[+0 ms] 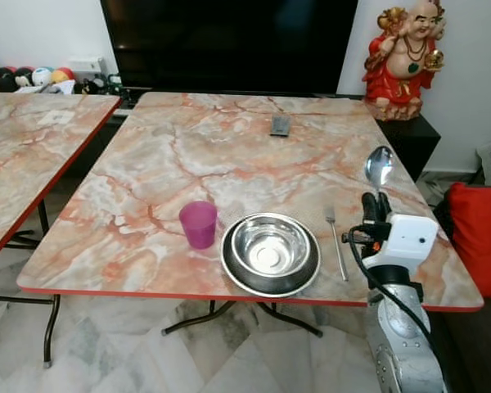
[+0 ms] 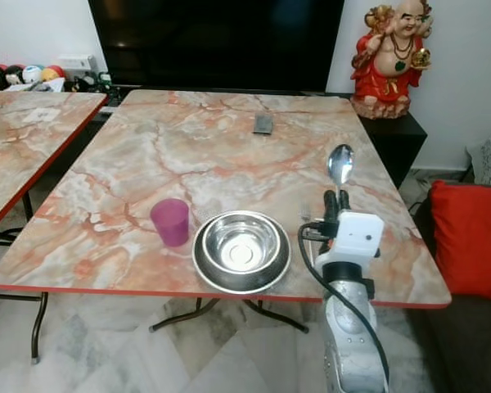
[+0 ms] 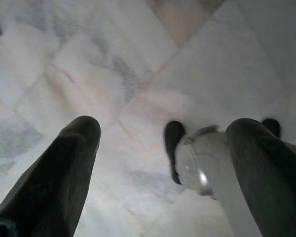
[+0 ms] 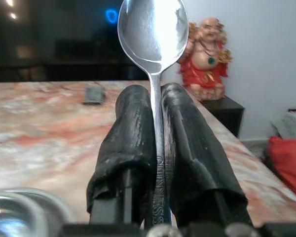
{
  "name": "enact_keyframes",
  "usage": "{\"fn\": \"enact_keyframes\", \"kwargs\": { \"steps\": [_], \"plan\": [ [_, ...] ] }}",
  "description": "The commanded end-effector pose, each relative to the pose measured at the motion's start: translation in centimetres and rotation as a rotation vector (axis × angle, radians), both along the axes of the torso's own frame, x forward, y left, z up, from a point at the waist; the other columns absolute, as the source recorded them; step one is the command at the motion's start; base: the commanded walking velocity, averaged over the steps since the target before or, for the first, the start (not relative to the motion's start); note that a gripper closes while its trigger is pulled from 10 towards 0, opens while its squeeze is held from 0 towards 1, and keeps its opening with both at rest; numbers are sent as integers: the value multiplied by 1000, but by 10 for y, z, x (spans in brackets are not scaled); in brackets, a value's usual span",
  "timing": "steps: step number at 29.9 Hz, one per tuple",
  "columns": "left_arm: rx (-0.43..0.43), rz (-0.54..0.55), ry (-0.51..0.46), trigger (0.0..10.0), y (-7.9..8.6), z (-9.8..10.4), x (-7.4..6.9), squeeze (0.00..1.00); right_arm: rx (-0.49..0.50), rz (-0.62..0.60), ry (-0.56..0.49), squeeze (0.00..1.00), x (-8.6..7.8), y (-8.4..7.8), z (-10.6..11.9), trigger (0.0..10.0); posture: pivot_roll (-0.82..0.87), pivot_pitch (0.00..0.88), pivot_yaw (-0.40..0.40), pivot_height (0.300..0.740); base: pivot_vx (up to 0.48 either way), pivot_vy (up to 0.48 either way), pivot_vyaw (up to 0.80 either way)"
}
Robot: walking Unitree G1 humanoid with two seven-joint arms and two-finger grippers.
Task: Setting the table
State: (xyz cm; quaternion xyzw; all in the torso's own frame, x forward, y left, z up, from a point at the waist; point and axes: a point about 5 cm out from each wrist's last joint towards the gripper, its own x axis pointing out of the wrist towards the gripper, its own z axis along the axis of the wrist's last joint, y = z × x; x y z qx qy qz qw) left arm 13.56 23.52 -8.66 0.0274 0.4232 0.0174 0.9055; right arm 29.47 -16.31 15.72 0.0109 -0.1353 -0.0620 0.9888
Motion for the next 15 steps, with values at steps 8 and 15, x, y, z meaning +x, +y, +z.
{"fn": "enact_keyframes", "kwargs": {
  "steps": [8, 15],
  "plan": [
    [4, 10, 17, 10000, 3, -1, -4, 0, -10, -18, 0, 0, 4, -3, 3, 10000, -7, 45, -21, 740, 0, 0, 0],
    [-5, 22, 20, 10000, 3, -2, -5, 0, -13, -19, -1, 0, 6, -3, 4, 10000, -5, 43, -21, 740, 0, 0, 0]
  ]
}}
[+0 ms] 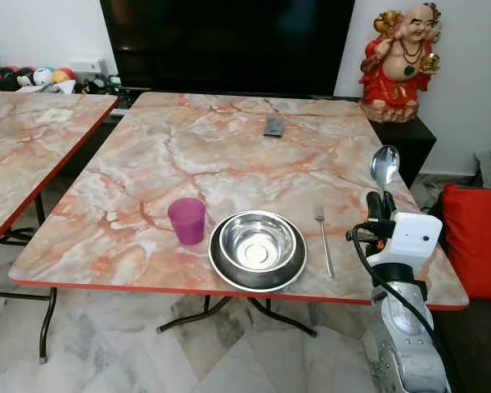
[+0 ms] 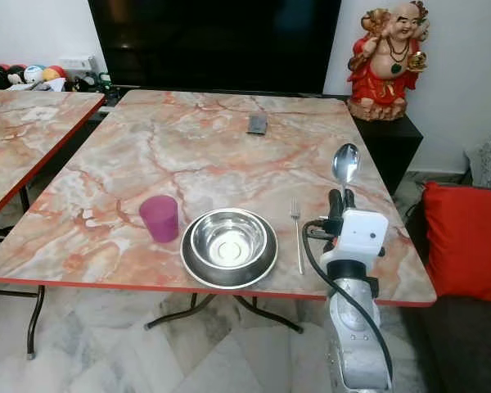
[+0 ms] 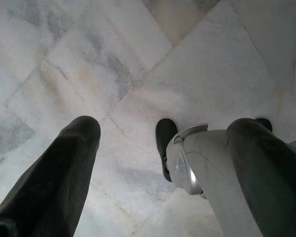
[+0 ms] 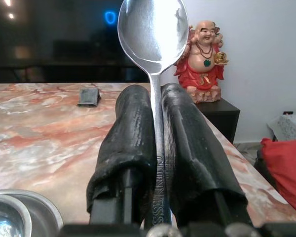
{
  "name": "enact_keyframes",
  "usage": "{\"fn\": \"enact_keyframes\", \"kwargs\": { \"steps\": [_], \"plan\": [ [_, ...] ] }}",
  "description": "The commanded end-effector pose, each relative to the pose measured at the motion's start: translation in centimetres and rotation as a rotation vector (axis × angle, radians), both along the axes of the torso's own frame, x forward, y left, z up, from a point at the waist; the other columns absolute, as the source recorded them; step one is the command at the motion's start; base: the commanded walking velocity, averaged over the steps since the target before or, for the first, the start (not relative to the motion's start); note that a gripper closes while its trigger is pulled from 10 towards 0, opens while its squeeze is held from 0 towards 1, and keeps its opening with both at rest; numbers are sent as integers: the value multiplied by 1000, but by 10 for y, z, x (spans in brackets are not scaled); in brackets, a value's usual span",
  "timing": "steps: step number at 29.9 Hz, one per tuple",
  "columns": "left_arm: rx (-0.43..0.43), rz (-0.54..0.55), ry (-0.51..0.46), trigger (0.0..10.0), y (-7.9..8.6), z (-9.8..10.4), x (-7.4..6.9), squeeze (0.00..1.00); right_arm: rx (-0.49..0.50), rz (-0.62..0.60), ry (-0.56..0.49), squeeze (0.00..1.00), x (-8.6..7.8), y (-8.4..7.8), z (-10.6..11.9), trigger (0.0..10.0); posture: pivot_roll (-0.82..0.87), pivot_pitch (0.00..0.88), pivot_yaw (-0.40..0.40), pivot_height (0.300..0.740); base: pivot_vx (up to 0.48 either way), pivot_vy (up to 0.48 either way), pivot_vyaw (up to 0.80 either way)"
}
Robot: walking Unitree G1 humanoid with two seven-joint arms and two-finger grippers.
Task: Setting the table
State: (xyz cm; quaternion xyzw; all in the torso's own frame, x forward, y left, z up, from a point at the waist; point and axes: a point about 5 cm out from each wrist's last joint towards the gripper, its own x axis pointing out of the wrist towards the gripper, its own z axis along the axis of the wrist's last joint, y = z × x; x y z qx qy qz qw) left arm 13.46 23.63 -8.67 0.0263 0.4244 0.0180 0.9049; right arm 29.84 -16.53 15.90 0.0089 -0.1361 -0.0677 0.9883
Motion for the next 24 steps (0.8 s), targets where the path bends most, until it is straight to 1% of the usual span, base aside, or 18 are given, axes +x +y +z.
{"fn": "enact_keyframes", "kwargs": {
  "steps": [1, 4, 8, 11, 22, 24],
  "plan": [
    [-8, 26, 21, 10000, 1, -2, -4, 0, -10, -7, 0, 0, 2, -1, 2, 10000, -5, 43, -21, 740, 0, 0, 0],
    [-4, 26, 23, 10000, 2, -2, -4, 0, -10, -5, 1, 0, 2, -1, 2, 10000, -5, 43, -21, 740, 0, 84, 0],
    [1, 26, 24, 10000, 2, -2, -4, 0, -9, -5, 2, 0, 3, 0, 2, 10000, -5, 42, -21, 740, 0, 467, 0],
    [7, 15, 22, 10000, 2, -2, -4, 0, -9, -5, 3, 0, 3, 0, 2, 10000, -5, 42, -21, 740, 0, 0, 0],
    [3, 27, 31, 10000, 3, -2, -5, 0, -7, -5, 5, 0, 4, 1, 1, 10000, -3, 46, -17, 740, 0, 0, 0],
    [7, 29, 37, 10000, 4, -2, -6, 0, -5, -4, 5, 0, 4, 2, 1, 10000, -2, 47, -16, 740, 0, 480, 0]
  ]
}}
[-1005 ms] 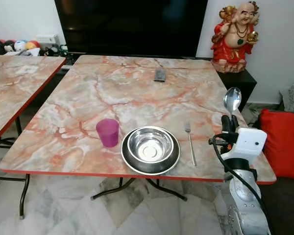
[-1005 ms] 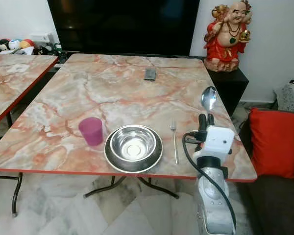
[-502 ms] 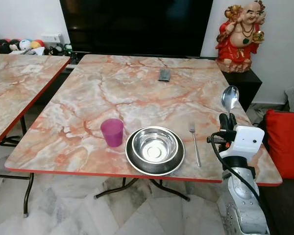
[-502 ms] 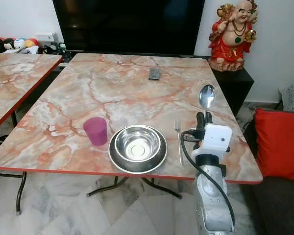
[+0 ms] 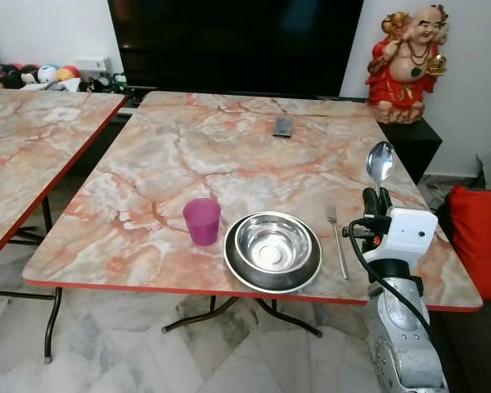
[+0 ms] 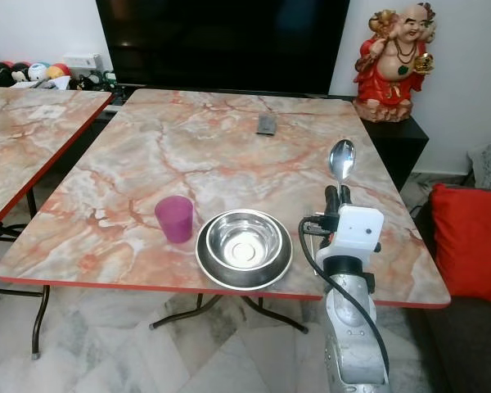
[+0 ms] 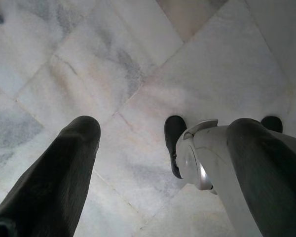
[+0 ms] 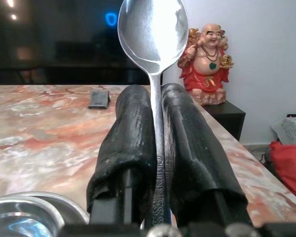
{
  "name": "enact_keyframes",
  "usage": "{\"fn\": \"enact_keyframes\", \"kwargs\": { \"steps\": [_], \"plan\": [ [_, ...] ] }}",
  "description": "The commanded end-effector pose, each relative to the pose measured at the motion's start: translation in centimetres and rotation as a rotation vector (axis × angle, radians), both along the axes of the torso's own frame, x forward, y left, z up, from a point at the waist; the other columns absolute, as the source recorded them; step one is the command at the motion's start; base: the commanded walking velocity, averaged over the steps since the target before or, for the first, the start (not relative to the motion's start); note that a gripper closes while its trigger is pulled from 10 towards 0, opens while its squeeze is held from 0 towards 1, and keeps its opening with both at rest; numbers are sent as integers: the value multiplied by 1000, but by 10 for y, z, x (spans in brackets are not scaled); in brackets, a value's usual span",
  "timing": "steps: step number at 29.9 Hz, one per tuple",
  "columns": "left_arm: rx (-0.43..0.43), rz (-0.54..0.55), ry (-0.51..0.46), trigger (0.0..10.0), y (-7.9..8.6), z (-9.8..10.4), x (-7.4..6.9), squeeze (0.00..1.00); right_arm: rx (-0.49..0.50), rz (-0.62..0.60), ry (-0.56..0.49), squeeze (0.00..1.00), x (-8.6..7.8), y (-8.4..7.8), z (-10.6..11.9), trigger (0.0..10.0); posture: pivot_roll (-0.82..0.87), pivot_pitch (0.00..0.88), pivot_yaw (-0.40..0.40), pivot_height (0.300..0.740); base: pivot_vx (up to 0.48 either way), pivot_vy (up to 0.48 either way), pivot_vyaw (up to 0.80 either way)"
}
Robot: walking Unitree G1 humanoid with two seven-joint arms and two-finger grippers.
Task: Setting the table
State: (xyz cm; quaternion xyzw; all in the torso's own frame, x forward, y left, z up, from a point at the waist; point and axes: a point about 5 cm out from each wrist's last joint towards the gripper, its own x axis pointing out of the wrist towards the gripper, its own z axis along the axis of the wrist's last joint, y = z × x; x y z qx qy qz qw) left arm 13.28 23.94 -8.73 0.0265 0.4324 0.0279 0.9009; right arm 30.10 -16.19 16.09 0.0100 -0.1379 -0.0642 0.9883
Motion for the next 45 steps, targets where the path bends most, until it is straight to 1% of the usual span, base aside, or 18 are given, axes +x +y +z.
{"fn": "enact_keyframes", "kwargs": {
  "steps": [1, 9, 17, 36, 45],
  "plan": [
    [0, 6, 19, 10000, 1, -2, -4, 0, -6, -11, 9, 0, 1, -2, -1, 10000, -2, 47, -16, 740, 0, 480, 0],
    [-11, -3, 3, 10000, 1, -1, -4, 0, -4, -16, 13, 0, 2, -2, -2, 10000, -1, 50, -11, 740, 0, 0, 0],
    [-4, -8, 1, 10000, 2, 0, -4, 0, -6, -21, 19, 0, 2, -3, -2, 10000, 2, 53, -10, 740, 0, 0, 0],
    [-9, -11, 1, 10000, 2, 0, -4, 0, -9, -43, 15, 0, 4, -6, 0, 10000, 2, 55, -8, 740, 377, 0, 0],
    [-14, -16, -3, 10000, 1, 0, -3, 0, -17, -115, 8, 0, 3, -18, 3, 10000, -5, 62, -7, 740, 0, 0, 0]
  ]
}}
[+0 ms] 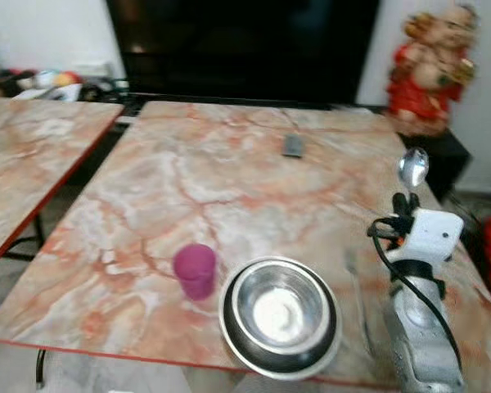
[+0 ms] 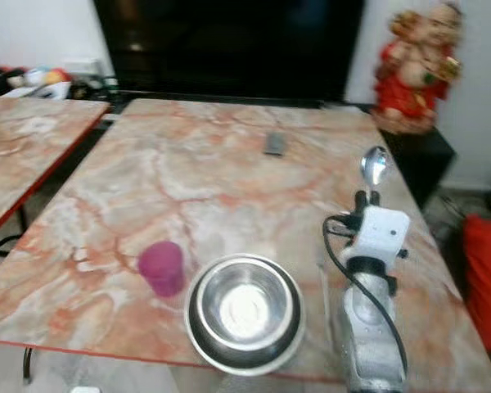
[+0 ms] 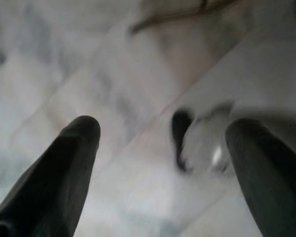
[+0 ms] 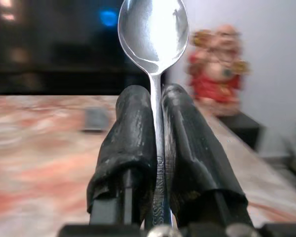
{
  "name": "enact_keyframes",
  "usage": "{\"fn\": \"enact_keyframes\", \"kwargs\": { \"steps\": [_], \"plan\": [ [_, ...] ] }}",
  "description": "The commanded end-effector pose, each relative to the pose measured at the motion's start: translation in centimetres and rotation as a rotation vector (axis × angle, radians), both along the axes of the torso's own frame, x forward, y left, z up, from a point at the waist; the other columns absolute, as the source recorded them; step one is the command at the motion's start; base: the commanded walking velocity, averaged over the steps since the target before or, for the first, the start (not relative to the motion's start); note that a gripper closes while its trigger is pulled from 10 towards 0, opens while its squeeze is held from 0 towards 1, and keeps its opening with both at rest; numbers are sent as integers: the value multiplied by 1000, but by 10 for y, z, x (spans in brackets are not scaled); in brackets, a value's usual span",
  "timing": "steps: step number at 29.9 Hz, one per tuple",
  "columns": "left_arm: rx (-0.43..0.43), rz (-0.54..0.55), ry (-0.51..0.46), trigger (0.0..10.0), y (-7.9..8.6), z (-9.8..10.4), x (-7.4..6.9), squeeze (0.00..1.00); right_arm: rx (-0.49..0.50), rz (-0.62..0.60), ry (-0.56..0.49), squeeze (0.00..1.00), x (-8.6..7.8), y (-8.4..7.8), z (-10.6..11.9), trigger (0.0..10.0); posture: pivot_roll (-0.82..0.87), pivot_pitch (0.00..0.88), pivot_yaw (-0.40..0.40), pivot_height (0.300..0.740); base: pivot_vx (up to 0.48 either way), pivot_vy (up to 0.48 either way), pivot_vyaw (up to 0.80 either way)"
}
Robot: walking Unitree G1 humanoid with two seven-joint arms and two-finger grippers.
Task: Setting the table
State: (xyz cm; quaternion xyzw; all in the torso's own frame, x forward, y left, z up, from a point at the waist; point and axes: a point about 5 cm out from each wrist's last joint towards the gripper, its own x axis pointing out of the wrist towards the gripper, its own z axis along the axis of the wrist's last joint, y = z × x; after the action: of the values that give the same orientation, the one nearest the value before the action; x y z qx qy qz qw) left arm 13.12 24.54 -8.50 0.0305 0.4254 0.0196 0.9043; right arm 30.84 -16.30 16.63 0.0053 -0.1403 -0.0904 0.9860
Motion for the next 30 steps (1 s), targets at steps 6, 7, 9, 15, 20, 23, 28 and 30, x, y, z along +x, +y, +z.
{"fn": "enact_keyframes", "kwargs": {
  "steps": [6, 7, 9, 15, 20, 23, 28, 30],
  "plan": [
    [-15, -1, 13, 10000, -5, -2, -1, 0, -18, -139, 39, 0, -13, -29, -4, 10000, -14, 68, -7, 740, 0, 0, 0],
    [-15, -2, 13, 10000, -5, -2, -1, 0, -21, -146, 41, 0, -15, -31, -4, 10000, -14, 68, -7, 740, 0, 0, 0],
    [-16, -5, 15, 10000, -5, -2, -1, 0, -34, -165, 52, 0, -19, -35, -5, 10000, -18, 70, -7, 740, 0, 0, 0],
    [-17, -12, 17, 10000, -5, -2, -1, 0, -98, -221, 173, 0, -35, -56, -1, 10000, -45, 77, -9, 740, 0, 0, 0],
    [-18, -22, 21, 10000, -5, -2, 0, 0, -133, -132, 347, 0, -46, -64, -6, 10000, -65, 77, -7, 740, 0, 0, 0],
    [-20, -36, 25, 10000, -4, -2, 0, 0, -122, -90, 443, 0, -55, -68, -8, 10000, -78, 74, -6, 740, 0, 0, 0],
    [-22, -41, 27, 10000, -5, -2, 0, 0, -63, -45, 515, 0, -58, -61, -13, 10000, -88, 63, -8, 740, 0, 0, 0],
    [-25, -43, 28, 10000, -5, -2, -1, 0, -4, -19, 586, 0, -61, -56, -28, 10000, -85, 60, -9, 740, 0, 0, 0]
  ]
}}
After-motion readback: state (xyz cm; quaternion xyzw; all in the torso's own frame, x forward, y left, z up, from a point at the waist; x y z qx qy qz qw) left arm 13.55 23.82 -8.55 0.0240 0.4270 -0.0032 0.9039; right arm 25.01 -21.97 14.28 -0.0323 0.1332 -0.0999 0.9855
